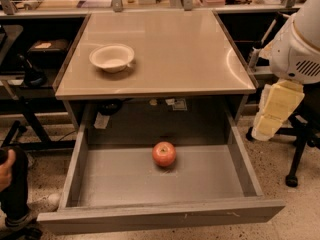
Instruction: Pick apple from top drawer and place on counter
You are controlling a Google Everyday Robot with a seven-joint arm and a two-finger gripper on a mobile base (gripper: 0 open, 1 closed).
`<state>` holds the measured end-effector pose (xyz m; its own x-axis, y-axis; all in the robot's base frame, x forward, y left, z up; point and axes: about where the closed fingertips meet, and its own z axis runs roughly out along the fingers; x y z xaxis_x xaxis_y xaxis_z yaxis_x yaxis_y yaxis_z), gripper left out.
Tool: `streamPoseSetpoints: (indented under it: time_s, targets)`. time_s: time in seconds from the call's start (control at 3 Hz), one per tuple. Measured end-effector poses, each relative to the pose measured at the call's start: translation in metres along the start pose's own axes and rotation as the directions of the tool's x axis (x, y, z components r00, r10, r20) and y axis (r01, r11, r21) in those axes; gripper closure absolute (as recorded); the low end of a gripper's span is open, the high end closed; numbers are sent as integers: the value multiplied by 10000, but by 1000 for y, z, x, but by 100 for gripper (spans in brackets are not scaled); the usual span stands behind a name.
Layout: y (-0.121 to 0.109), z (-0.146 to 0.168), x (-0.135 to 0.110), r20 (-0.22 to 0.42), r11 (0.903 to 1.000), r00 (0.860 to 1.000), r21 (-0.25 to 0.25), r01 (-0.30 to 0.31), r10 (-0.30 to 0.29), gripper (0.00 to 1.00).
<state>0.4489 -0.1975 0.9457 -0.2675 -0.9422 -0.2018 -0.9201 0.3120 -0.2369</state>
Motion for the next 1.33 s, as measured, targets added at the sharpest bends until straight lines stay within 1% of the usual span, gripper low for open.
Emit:
streamPoseSetpoints:
  time_s: [0.33,0.67,1.0,1.33]
  targets:
    - [11,29,-11,359,9998,9993,-181,-46,53,0]
    - [26,93,-37,984,9974,9943,-624,-351,412,0]
    - [39,147,-65,1533,9913,9855,-1201,-540,722,0]
    - [37,150,-67,1615,9921,9841,-1123,-557,735,0]
